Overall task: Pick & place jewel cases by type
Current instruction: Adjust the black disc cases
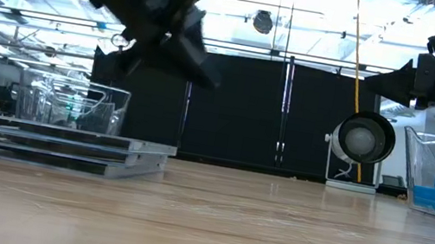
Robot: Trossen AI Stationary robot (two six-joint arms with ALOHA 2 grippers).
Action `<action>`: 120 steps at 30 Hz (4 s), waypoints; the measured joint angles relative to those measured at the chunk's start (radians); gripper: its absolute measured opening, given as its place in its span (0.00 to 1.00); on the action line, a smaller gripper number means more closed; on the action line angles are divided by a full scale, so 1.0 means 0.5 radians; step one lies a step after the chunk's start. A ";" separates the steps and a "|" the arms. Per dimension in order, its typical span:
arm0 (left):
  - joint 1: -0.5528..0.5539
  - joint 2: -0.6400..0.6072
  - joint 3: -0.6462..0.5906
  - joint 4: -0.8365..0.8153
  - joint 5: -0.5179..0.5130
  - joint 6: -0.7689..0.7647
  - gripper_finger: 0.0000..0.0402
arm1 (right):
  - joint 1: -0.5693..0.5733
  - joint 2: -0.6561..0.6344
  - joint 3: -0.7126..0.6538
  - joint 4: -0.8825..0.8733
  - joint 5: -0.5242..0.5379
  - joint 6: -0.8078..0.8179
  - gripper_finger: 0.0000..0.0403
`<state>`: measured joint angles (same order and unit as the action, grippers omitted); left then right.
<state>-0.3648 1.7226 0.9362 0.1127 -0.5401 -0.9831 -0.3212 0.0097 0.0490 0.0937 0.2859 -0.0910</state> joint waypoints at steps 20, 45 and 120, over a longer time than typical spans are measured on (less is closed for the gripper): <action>-0.546 -0.006 1.051 -2.392 0.763 -0.295 0.01 | 0.000 0.000 0.000 0.000 0.000 0.000 0.62; -0.369 -0.005 0.154 -1.935 1.132 -0.952 0.02 | 0.000 0.000 -0.001 0.000 0.000 0.000 0.62; -0.082 1.107 2.264 -2.001 0.259 1.218 0.01 | 0.000 0.006 -0.001 0.003 0.000 0.000 0.62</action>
<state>-0.4058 2.2762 2.0679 -0.8878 -0.4105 -0.3741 -0.3210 0.0128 0.0487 0.0952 0.2860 -0.0909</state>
